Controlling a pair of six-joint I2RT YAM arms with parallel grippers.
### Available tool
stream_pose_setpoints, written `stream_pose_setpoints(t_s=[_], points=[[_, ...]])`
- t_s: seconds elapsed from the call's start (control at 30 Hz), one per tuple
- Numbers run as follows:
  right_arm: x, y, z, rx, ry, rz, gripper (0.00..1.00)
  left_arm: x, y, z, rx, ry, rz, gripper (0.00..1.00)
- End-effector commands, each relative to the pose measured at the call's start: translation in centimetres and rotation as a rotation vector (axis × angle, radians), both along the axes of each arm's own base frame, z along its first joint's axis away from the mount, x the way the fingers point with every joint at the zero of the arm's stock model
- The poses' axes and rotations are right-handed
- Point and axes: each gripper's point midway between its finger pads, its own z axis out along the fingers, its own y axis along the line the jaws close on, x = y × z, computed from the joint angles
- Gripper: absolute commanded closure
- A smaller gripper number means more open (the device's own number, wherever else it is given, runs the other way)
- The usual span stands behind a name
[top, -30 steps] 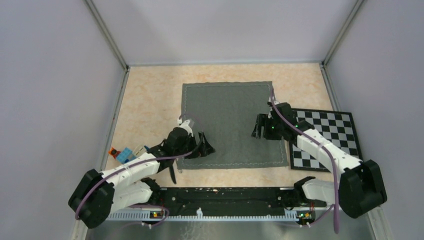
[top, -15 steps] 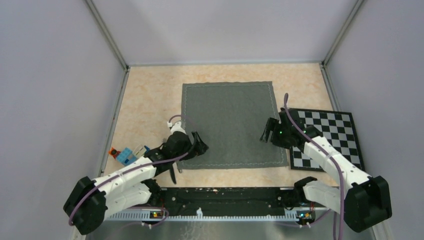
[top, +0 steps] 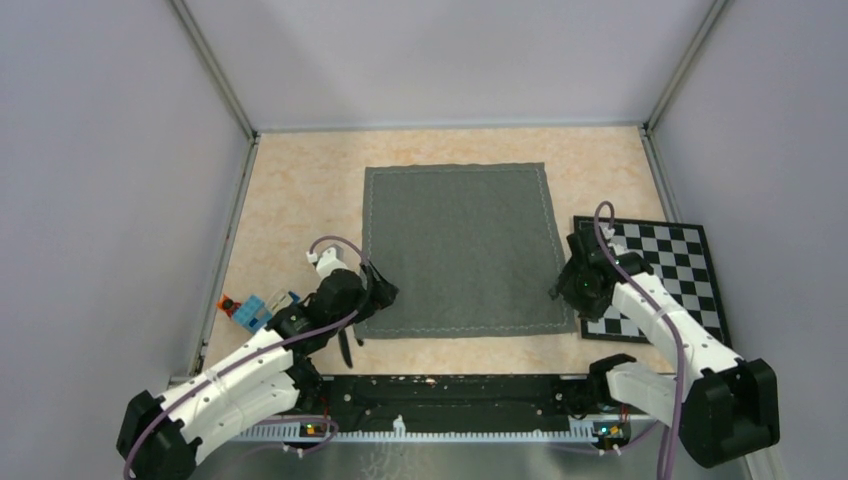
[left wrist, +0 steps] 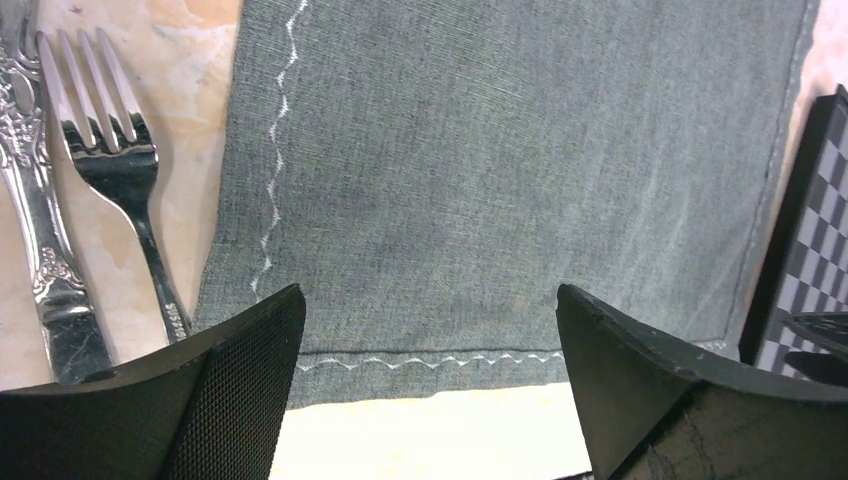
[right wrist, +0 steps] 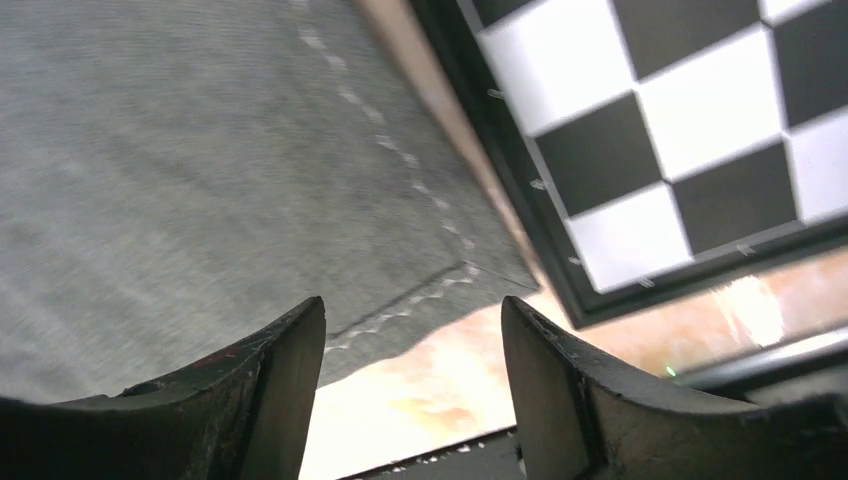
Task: Fold the napkin into a case and place the utensils inside
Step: Pick up the flattened napkin from the center of the board.
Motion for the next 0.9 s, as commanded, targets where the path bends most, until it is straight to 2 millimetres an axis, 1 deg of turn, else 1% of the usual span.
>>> stream_pose_setpoints(t_s=[0.0,0.07,0.13,0.27,0.37,0.53,0.7,0.87], points=[[-2.6,-2.6,-0.6,-0.108,0.154,-0.153,0.36,-0.2,-1.1,2.9,-0.097,-0.019,-0.019,0.01],[-2.5,-3.2,-0.8,-0.149,0.181,-0.151,0.37,-0.3,-1.6,3.7,-0.129,-0.034,-0.040,0.01],[-2.5,-3.2,-1.3,-0.160,0.197,-0.152,0.37,-0.4,-2.1,4.4,-0.152,-0.051,-0.066,0.01],[-2.4,-2.3,-2.7,-0.113,0.208,-0.159,0.43,-0.5,-2.6,5.1,-0.165,-0.058,-0.095,0.01],[-1.9,-1.8,-3.3,-0.090,0.214,-0.150,0.47,-0.4,-3.2,5.4,-0.180,-0.067,-0.120,0.01],[-1.5,-1.6,-3.6,-0.085,0.213,-0.151,0.53,0.1,-4.2,5.5,-0.181,-0.076,-0.157,0.01],[-1.5,-1.8,-4.6,-0.104,0.236,-0.186,0.53,0.6,-5.2,5.4,-0.179,-0.057,-0.183,0.01],[-3.2,-2.1,-5.5,-0.116,0.307,-0.237,0.53,0.5,-5.4,5.0,-0.166,-0.040,-0.199,0.01]])
